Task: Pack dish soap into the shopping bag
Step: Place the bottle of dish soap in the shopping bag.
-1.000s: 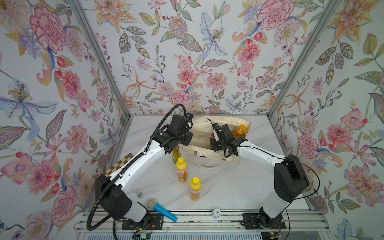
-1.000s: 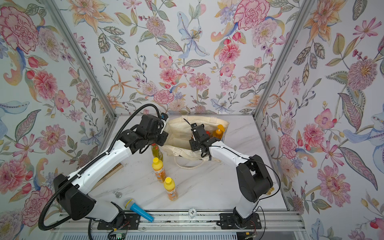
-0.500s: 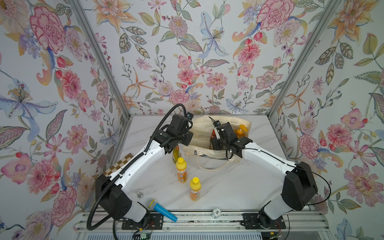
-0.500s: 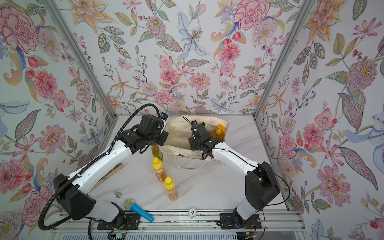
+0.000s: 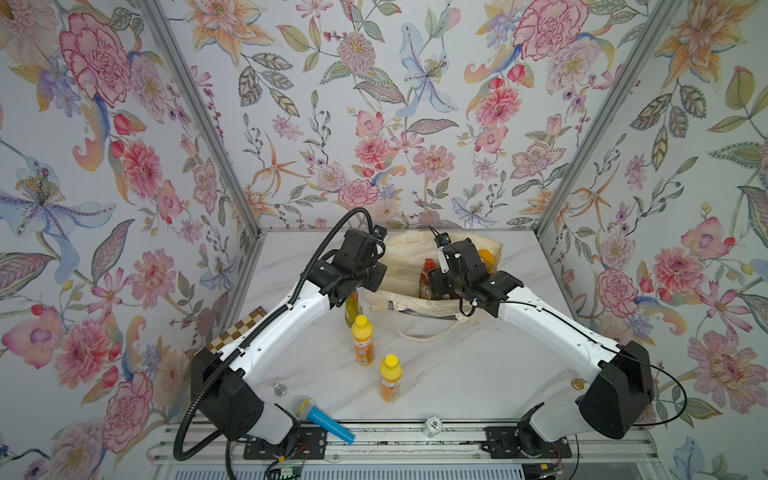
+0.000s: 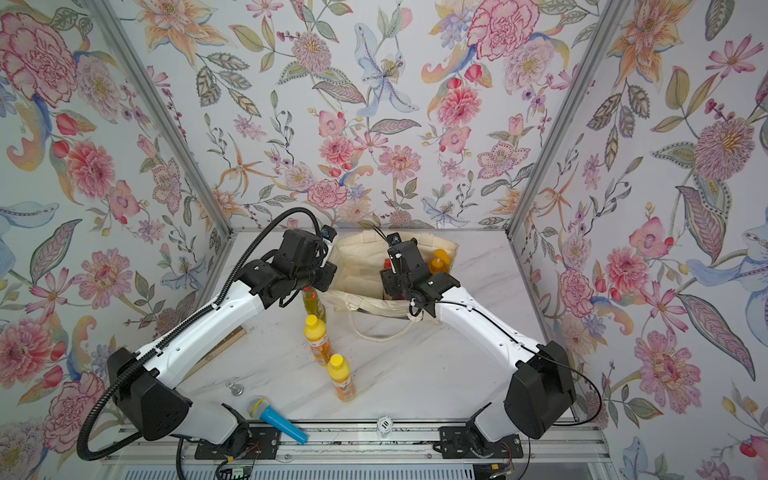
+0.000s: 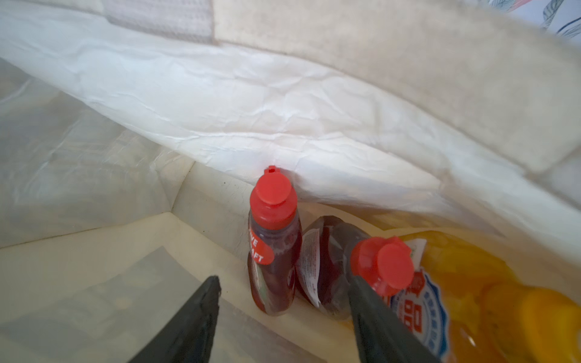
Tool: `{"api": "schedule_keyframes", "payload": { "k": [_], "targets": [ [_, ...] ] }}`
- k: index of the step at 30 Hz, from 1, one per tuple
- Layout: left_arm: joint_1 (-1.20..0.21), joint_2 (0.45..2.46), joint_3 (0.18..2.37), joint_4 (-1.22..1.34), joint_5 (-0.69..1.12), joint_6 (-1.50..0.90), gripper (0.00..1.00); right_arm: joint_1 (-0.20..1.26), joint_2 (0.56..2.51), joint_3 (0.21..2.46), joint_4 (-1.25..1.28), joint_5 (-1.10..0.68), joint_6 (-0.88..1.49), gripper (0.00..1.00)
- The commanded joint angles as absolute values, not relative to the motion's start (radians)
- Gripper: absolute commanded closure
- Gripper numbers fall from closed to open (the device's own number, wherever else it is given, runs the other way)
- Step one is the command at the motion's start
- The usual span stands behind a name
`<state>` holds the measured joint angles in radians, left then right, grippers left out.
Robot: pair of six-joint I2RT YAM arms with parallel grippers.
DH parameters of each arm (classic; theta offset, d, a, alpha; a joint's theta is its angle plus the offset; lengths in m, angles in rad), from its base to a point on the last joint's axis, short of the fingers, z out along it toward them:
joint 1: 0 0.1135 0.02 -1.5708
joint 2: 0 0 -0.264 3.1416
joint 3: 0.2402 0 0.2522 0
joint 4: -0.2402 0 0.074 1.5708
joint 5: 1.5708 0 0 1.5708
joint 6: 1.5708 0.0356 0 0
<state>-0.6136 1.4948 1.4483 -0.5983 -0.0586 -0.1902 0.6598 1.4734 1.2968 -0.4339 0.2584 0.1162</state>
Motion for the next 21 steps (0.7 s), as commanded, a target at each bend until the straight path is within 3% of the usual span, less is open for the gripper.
{"api": "schedule_keyframes", "payload": {
  "k": [1, 6, 21],
  "targets": [
    [-0.606, 1.472, 1.436, -0.563, -0.057, -0.19, 1.0, 0.689, 1.442, 1.351, -0.484, 0.265, 0.138, 0.33],
    [-0.606, 1.465, 1.434, -0.555, -0.037, -0.187, 1.0, 0.708, 1.48, 1.438, -0.562, 0.27, 0.17, 0.39],
    [-0.607, 1.43, 1.422, -0.526, 0.01, -0.187, 1.0, 0.682, 1.739, 1.669, -0.689, 0.278, 0.177, 0.38]
  ]
}}
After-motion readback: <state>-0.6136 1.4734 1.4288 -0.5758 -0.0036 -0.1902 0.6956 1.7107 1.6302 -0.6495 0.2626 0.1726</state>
